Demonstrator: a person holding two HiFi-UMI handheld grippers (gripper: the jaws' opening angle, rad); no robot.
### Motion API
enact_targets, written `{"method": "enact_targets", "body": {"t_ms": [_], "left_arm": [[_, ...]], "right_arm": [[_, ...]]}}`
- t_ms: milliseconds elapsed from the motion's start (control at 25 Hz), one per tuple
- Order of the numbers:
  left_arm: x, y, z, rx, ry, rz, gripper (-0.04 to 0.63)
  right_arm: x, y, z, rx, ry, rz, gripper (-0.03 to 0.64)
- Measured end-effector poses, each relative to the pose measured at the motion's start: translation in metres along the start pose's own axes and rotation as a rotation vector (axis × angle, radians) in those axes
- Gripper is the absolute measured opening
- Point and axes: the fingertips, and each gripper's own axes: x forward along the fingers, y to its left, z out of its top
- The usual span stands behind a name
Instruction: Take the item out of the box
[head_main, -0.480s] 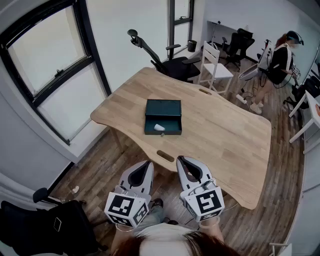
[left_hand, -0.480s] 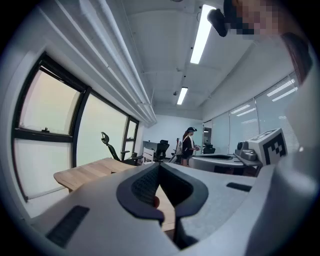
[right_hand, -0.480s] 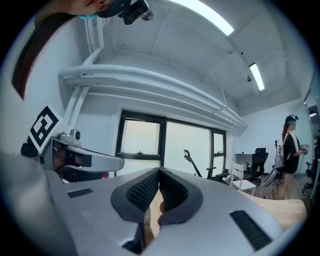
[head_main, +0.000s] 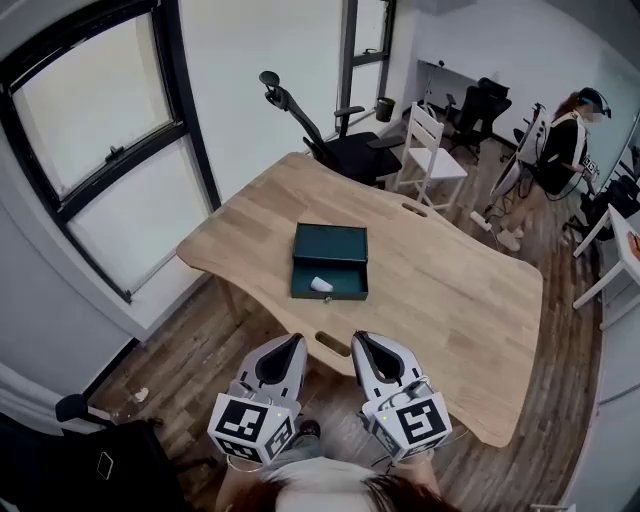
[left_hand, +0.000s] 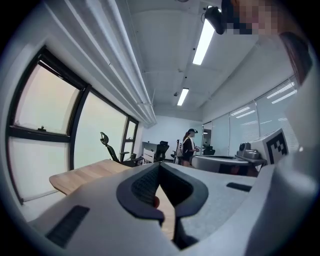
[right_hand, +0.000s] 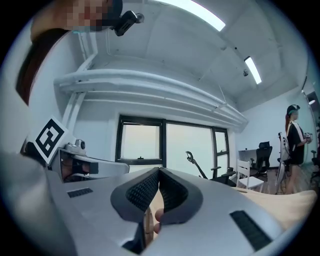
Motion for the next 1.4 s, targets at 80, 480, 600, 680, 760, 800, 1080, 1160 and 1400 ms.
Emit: {"method": "enact_targets", "body": {"t_ms": [80,480,600,680,760,800,1080,1160,1400], "left_arm": [[0.006,0.008,0.003,-0.001,-0.005,-0.01,0.008],[0.033,0.044,0.012,-0.004,-0.016,-0.08,0.008],[0.039,0.049,0.015,-0.012,-0.014,-0.103,0.008],[0.043,0.05,0.016,-0.013,-0.01,-0.115,0.008],[0.046,0.051,0.017,-0.017,-0.01,-0.122,0.008],[0.048,0.052,0.017,-0.019,-0.01,-0.122,0.008],[0.062,0.066,0.013,-0.024,0.007,-0.109,0.008],[0.068,0.073,0.012,-0.023,0.013,-0.105,0.008],[0.092,0.101,0.016,-0.01,0.015,-0.094,0.008]], "right_arm": [[0.01,-0.002,0.003,-0.004,-0.004,-0.004,0.023],[0.051,0.0,0.001,-0.012,0.026,-0.031,0.025],[0.059,-0.005,0.009,-0.032,-0.023,-0.062,0.025],[0.059,-0.007,0.003,-0.034,0.016,-0.075,0.025],[0.06,-0.007,-0.003,-0.024,0.075,-0.083,0.025],[0.061,-0.009,-0.004,-0.025,0.082,-0.086,0.025],[0.08,-0.031,-0.003,-0.045,0.014,-0.104,0.025],[0.089,-0.035,-0.007,-0.034,0.015,-0.093,0.025],[0.124,-0.045,-0.03,-0.023,0.118,-0.047,0.025]]}}
